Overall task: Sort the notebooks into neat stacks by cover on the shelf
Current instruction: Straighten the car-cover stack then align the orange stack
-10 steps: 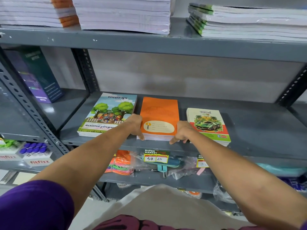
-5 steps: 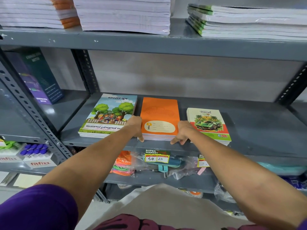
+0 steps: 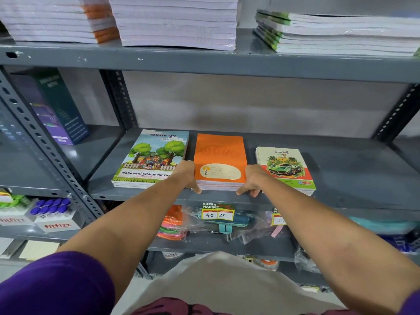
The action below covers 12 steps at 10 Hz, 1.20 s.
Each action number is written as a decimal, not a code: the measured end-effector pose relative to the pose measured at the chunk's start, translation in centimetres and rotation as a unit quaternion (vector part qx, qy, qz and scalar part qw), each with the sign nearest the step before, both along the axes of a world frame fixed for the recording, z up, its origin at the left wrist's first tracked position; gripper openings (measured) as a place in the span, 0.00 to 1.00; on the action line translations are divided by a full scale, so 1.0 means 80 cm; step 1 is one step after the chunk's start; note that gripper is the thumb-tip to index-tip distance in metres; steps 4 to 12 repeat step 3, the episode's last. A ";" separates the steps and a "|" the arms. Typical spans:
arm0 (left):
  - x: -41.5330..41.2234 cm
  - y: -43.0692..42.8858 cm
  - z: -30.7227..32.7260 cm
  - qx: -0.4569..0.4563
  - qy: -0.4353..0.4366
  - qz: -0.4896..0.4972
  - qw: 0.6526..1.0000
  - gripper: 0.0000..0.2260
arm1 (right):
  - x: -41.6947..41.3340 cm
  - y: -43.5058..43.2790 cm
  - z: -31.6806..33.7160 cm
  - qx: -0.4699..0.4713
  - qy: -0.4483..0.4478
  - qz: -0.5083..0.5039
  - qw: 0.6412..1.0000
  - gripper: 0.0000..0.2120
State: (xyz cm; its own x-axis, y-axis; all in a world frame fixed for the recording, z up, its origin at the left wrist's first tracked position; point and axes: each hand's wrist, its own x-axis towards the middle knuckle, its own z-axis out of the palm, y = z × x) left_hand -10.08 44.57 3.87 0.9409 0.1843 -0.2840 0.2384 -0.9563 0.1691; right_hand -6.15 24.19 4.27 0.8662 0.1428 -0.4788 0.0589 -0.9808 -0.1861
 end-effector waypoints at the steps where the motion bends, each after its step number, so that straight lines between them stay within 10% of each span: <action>1: -0.007 0.009 0.010 0.001 -0.004 -0.010 1.000 0.26 | -0.009 0.005 0.014 -0.038 -0.013 0.011 0.999 0.24; 12: -0.028 0.033 0.060 0.056 -0.058 -0.059 0.995 0.36 | -0.042 0.010 0.064 -0.087 -0.079 0.006 0.993 0.31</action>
